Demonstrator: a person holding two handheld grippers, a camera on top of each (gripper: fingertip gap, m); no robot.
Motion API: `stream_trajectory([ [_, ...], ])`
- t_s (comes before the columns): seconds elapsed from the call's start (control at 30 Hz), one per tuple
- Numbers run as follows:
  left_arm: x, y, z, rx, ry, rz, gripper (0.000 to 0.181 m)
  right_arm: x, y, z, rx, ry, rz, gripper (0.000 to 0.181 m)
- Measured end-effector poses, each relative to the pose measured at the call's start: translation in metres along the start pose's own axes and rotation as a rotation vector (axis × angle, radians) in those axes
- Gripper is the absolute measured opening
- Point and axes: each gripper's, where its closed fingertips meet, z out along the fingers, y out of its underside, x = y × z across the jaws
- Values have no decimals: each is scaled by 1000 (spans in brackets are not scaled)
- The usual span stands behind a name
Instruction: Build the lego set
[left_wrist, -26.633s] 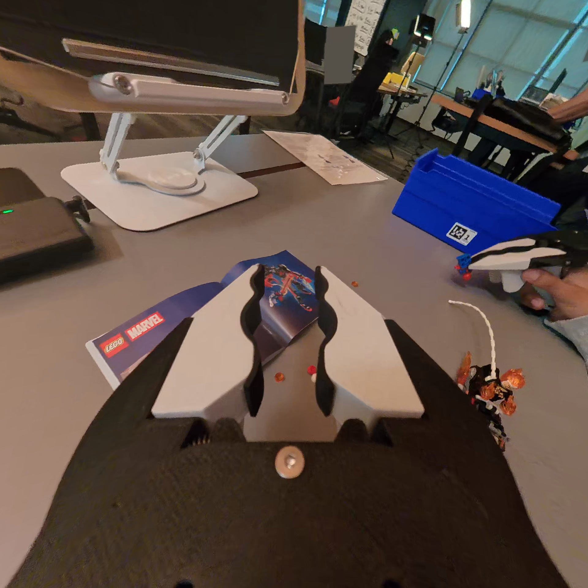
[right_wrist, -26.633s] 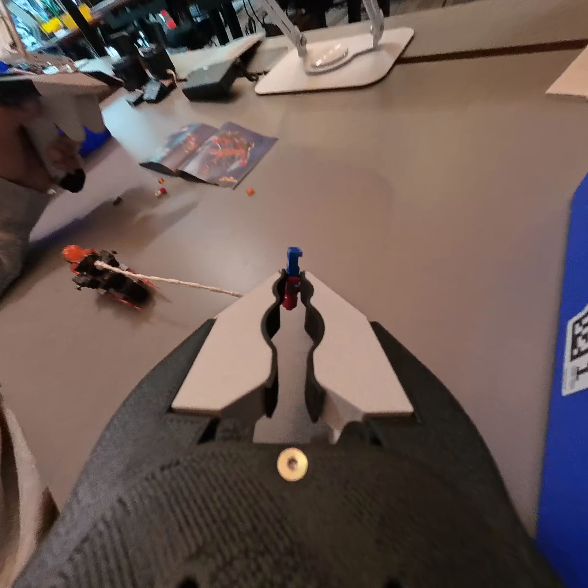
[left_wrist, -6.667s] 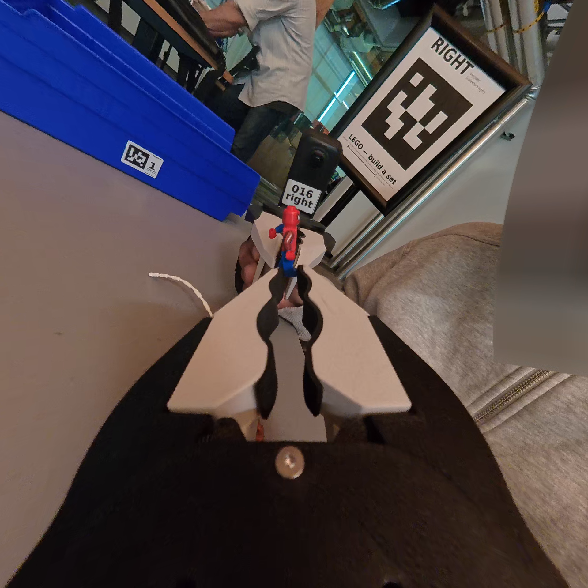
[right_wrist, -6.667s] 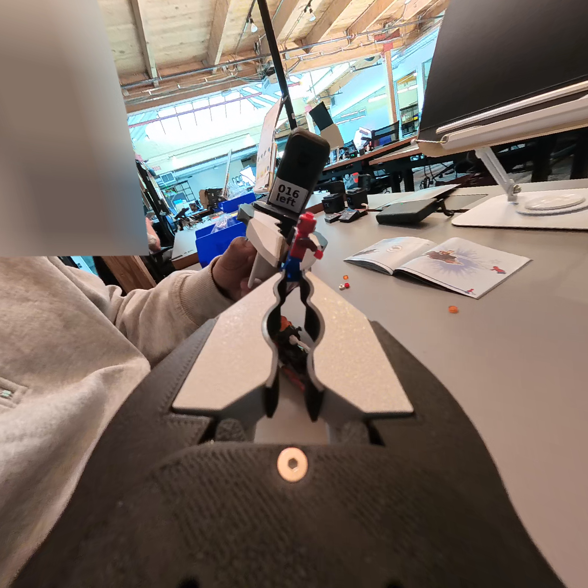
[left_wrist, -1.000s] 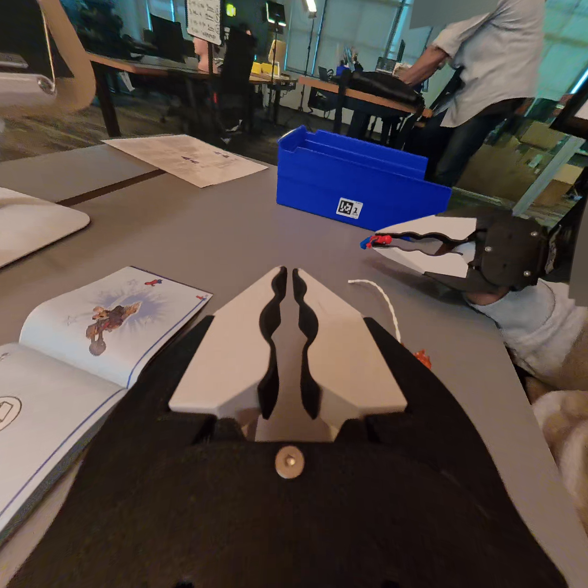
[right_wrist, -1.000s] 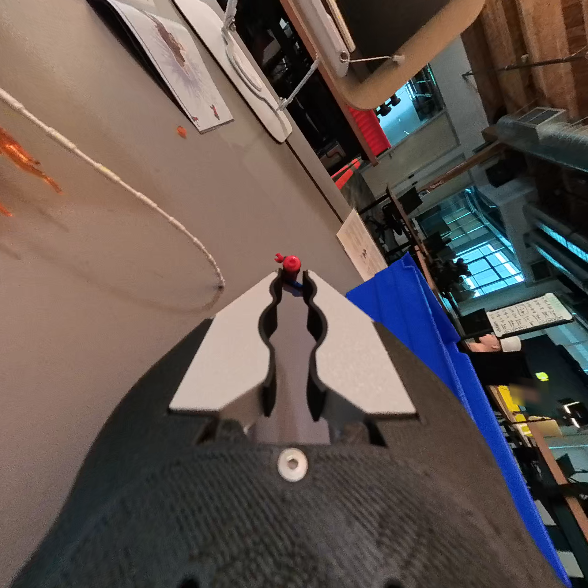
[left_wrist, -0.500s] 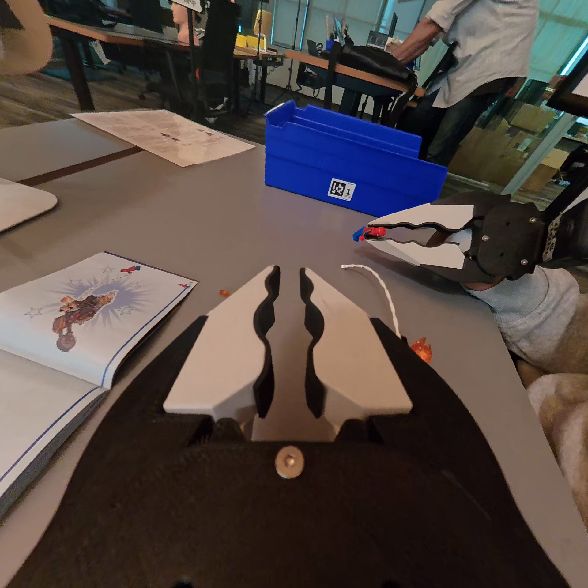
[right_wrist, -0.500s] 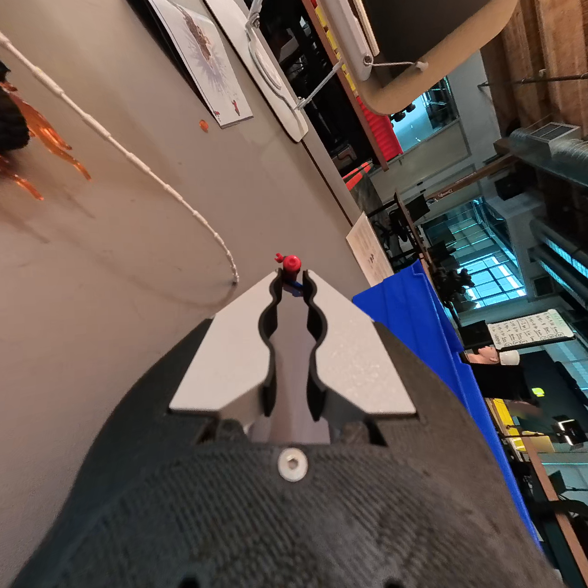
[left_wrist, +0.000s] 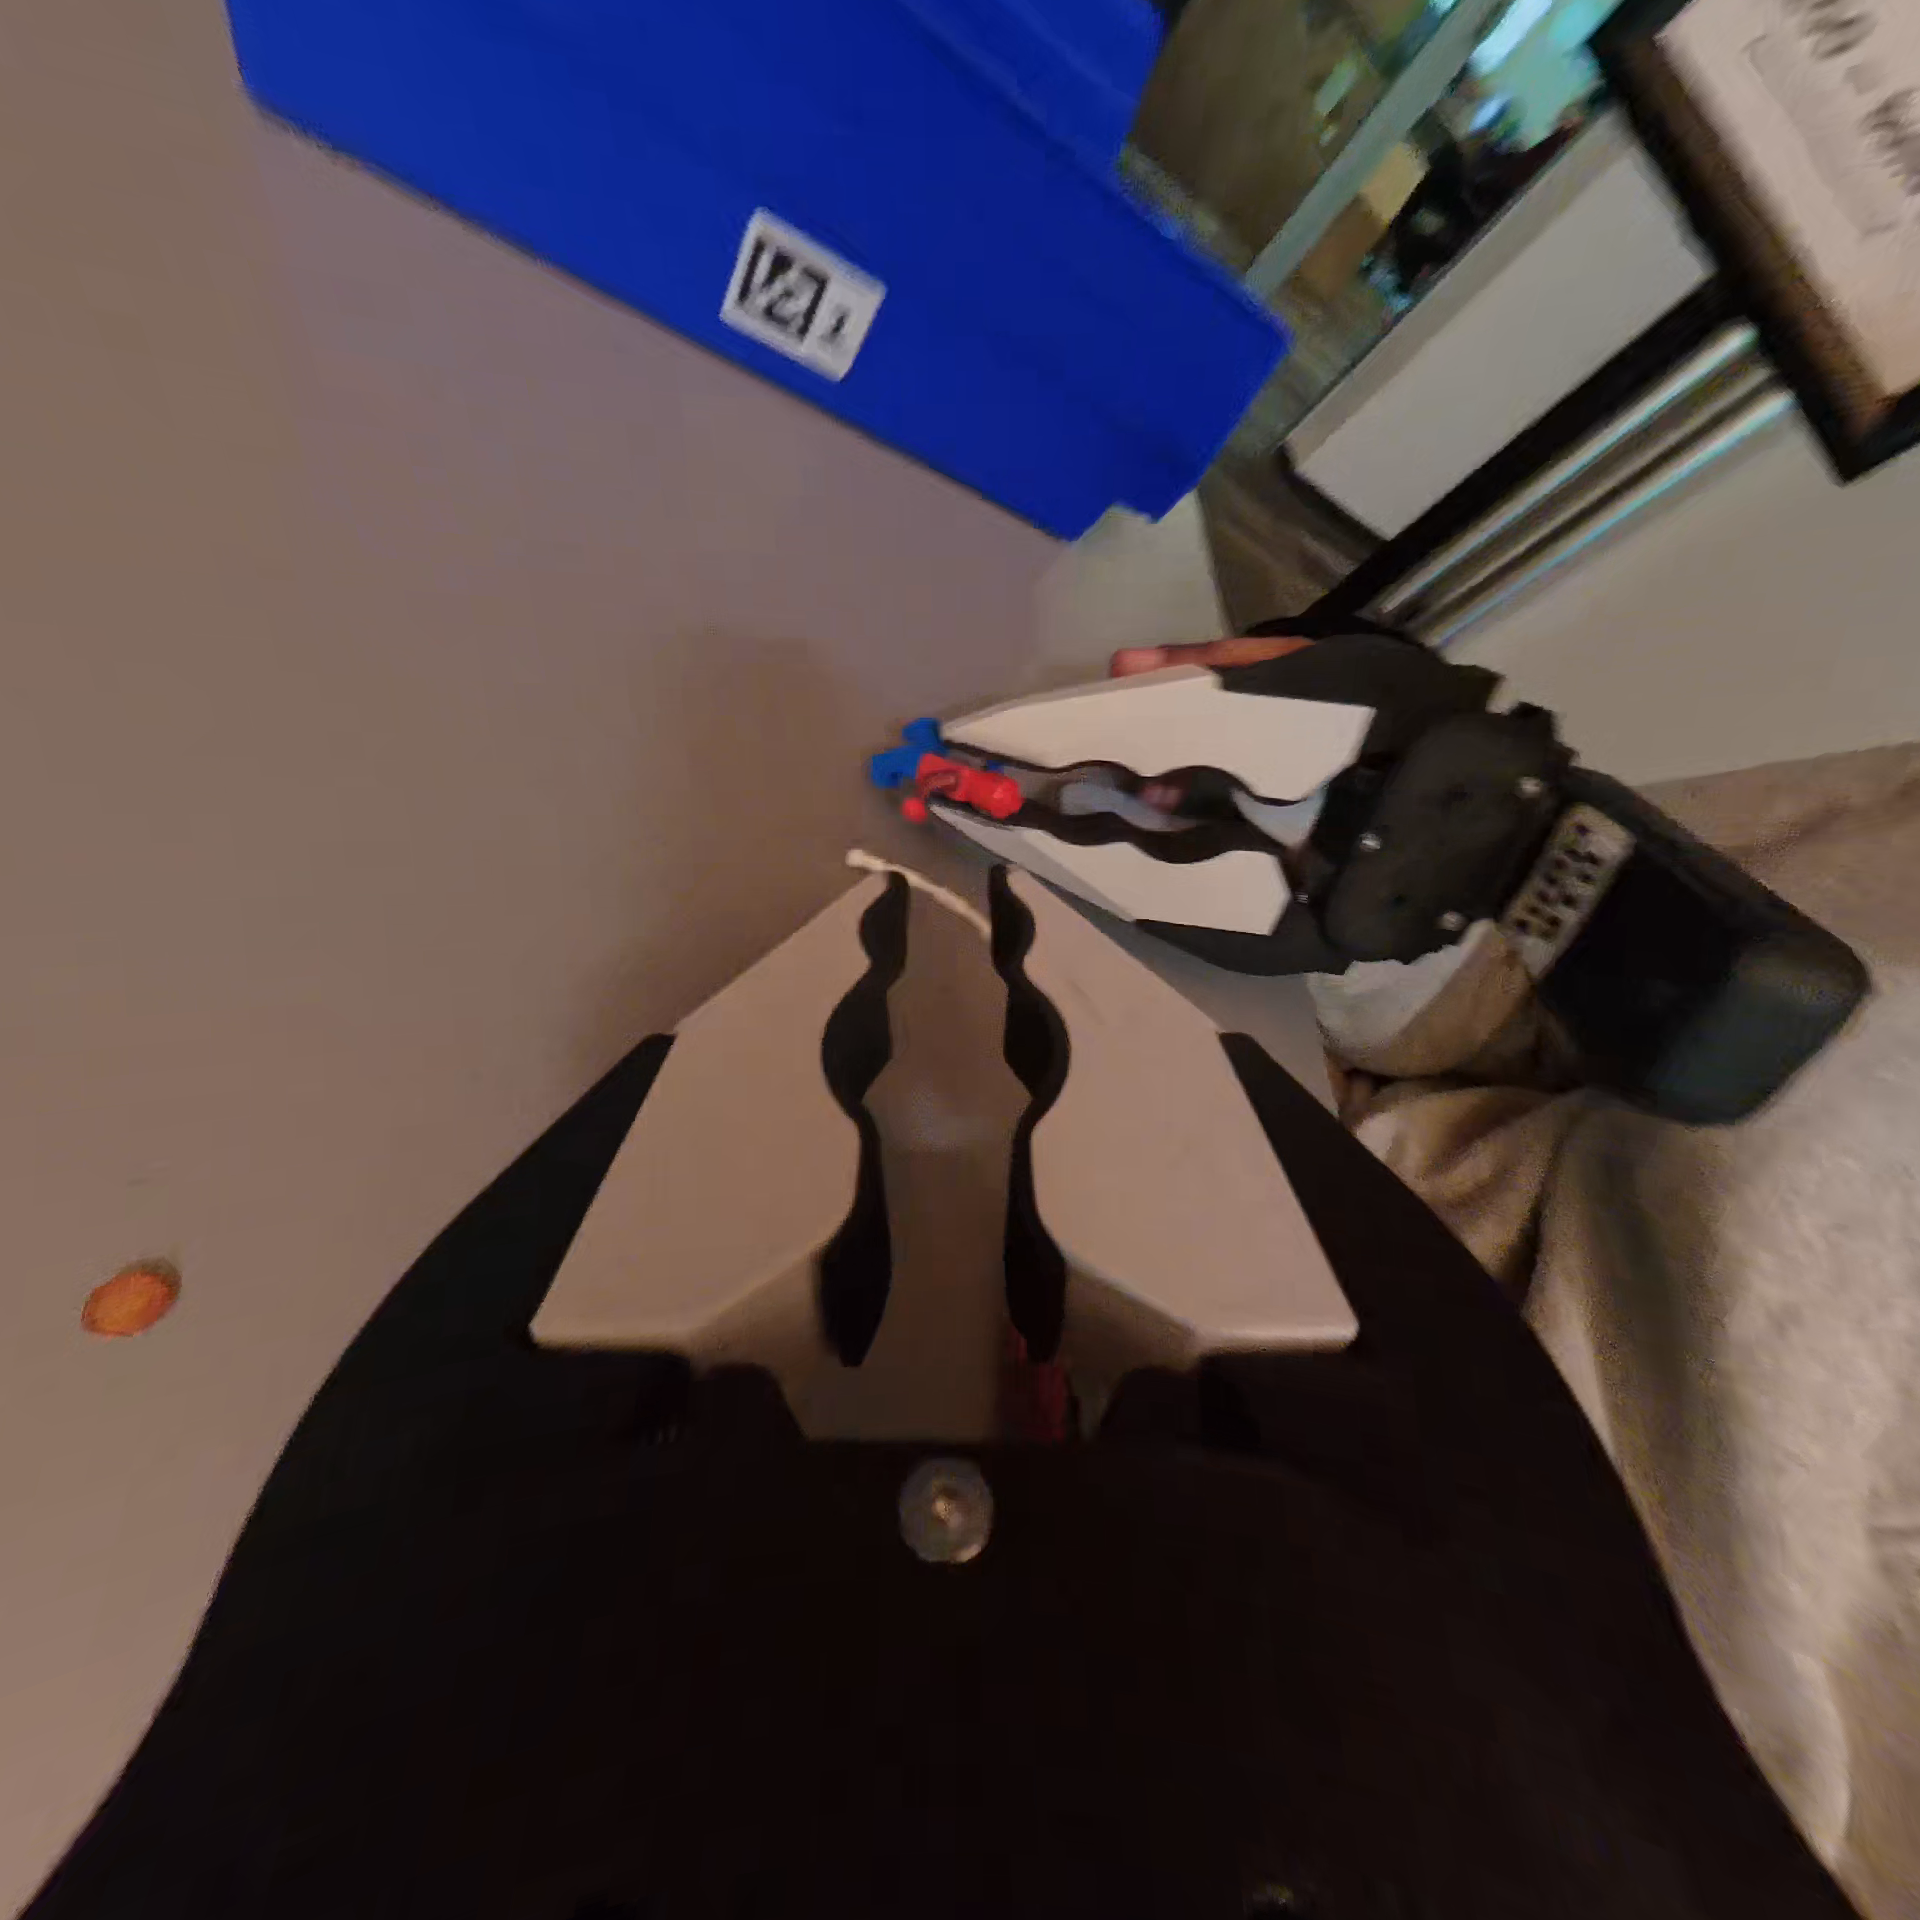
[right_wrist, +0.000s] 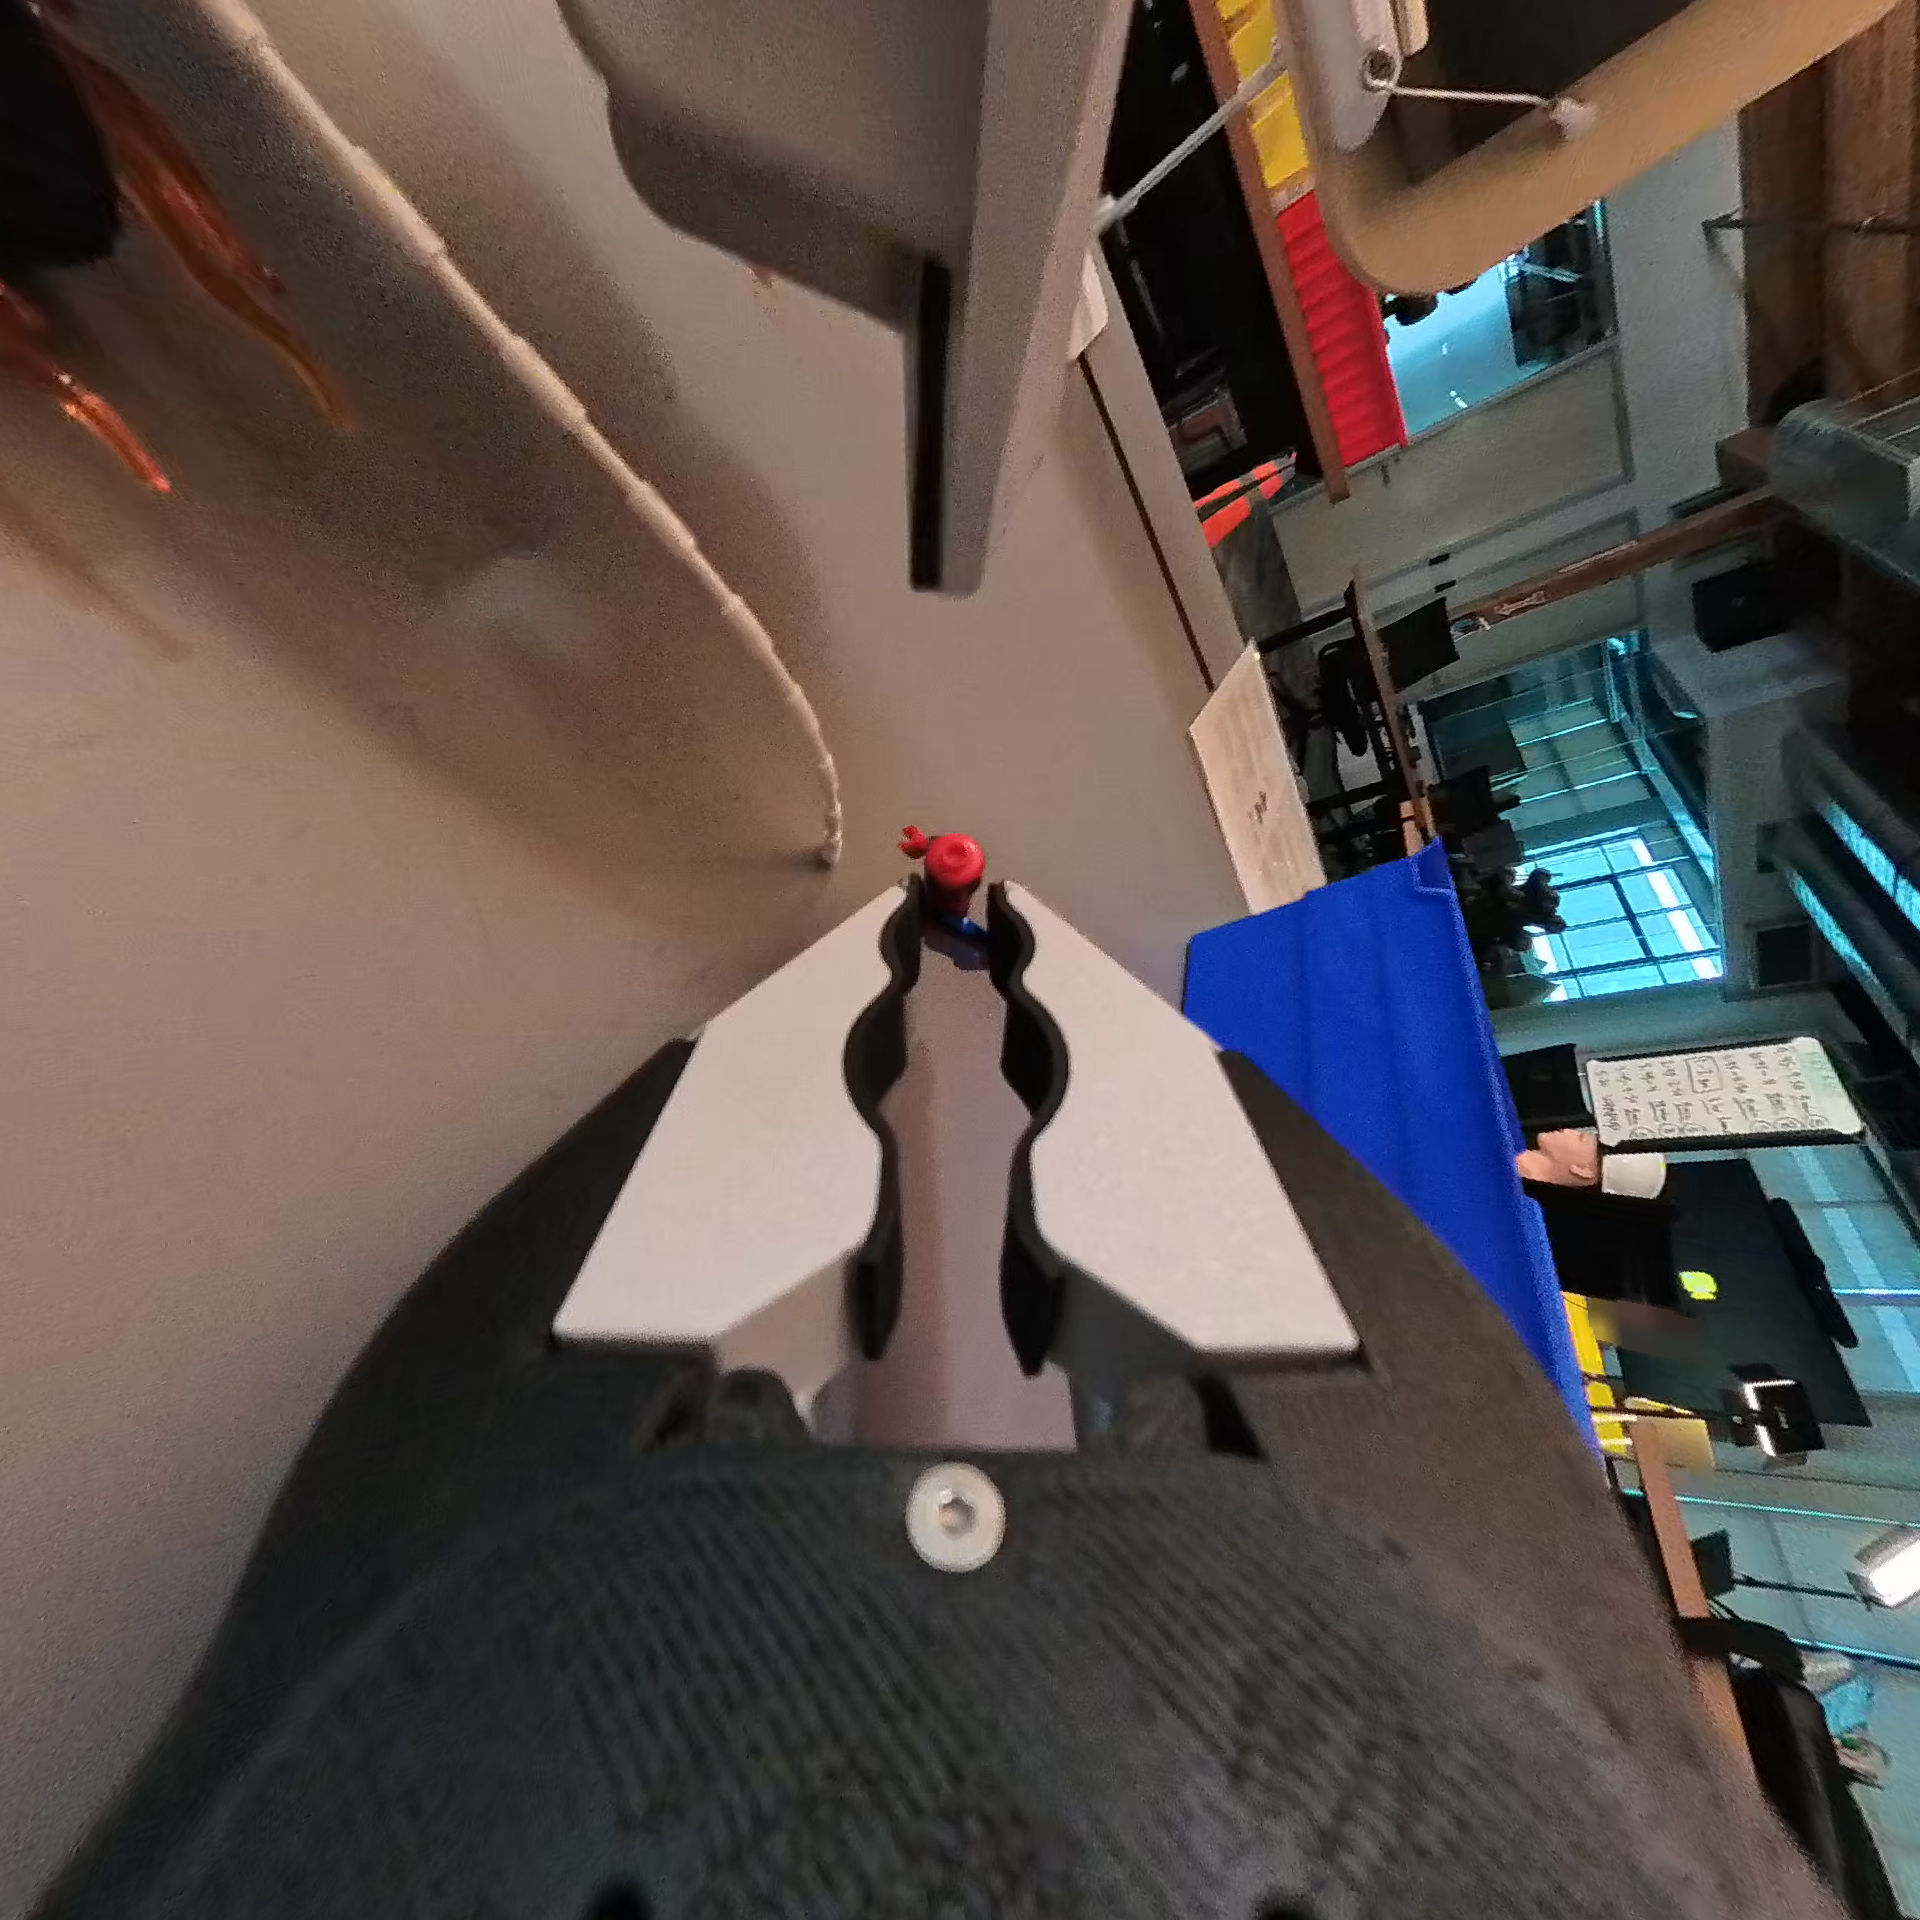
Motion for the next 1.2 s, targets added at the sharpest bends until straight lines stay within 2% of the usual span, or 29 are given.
stream_trajectory([
  [0.13, -11, 18, 20, -144, -97, -40, 28, -5, 3, 1, -23, -25, -8, 10],
  [0.37, -7, 22, 33, -174, -51, -142, 34, -11, 6, 5, -58, -43, -47, 10],
  [0.5, -8, 25, 42, -191, -12, -178, 28, -10, 6, 6, -51, -53, -25, 10],
  [0.63, -12, 29, 43, -198, -18, -190, 10, -11, 5, 5, -39, -74, 7, 10],
  [0.87, -10, 30, 43, -192, 60, -236, 11, -9, 6, 9, -36, -88, 28, 10],
  [0.97, -10, 27, 42, -179, 90, -253, 17, -6, 9, 12, -42, -85, 14, 10],
  [1.2, -17, 19, 41, -158, 100, -274, 21, -6, 4, 16, -10, -108, 11, 10],
])
